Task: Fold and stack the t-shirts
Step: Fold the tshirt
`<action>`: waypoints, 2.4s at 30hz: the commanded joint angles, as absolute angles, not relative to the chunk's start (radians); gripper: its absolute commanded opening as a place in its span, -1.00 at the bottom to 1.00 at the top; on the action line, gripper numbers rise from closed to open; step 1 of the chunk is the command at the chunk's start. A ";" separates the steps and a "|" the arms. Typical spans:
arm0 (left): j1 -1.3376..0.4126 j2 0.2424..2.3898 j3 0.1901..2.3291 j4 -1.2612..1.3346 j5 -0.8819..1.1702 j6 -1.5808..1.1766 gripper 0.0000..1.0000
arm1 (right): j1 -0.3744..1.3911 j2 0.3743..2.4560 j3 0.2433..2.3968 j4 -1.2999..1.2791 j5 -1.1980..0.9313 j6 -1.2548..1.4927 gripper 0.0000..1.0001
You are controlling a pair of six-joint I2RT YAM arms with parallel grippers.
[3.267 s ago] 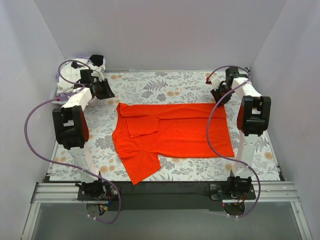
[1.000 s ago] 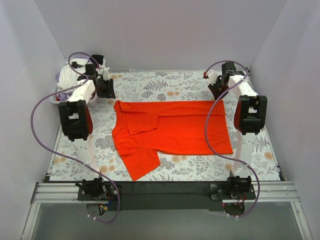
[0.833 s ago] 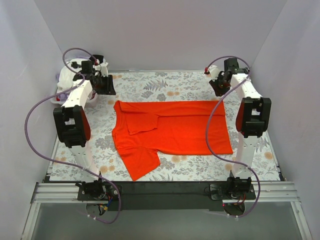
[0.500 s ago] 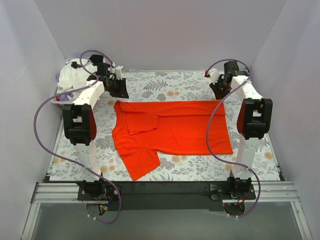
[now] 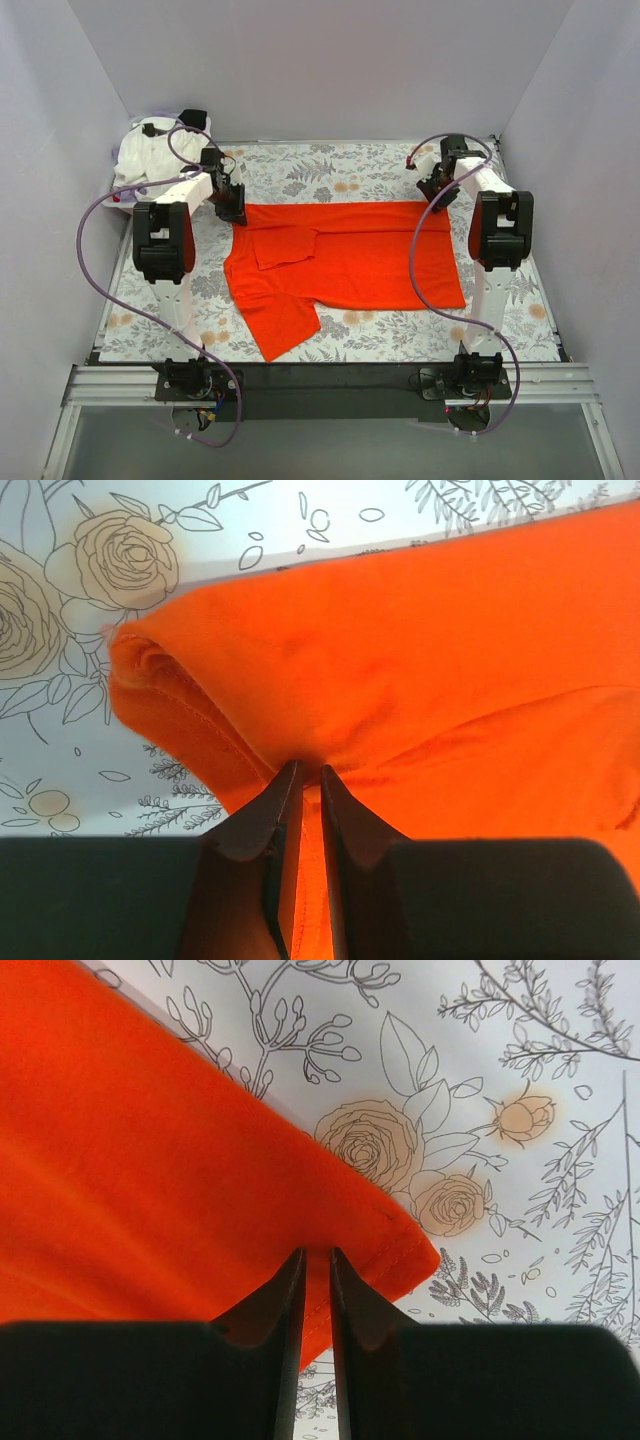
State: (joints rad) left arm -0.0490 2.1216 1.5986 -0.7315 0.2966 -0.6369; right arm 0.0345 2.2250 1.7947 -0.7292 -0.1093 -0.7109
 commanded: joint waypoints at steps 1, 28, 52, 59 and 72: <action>-0.049 2.143 1.601 -0.704 0.241 -0.649 -0.77 | 0.040 2.243 1.807 -0.718 -0.071 -0.718 -0.58; -0.017 1.717 1.588 -0.944 0.650 -0.214 0.36 | 0.054 1.771 1.688 -0.742 -0.190 -0.840 0.78; -0.144 1.359 1.037 -0.989 0.558 -0.028 0.21 | 0.127 1.276 0.713 -0.647 -0.066 -1.094 0.01; -0.146 1.351 1.009 -0.966 0.537 -0.025 0.21 | 0.127 1.293 0.669 -0.580 -0.032 -1.106 -0.05; -0.222 1.339 0.877 -0.720 0.313 0.047 0.07 | 0.127 1.335 0.672 -0.557 -0.009 -1.086 -0.97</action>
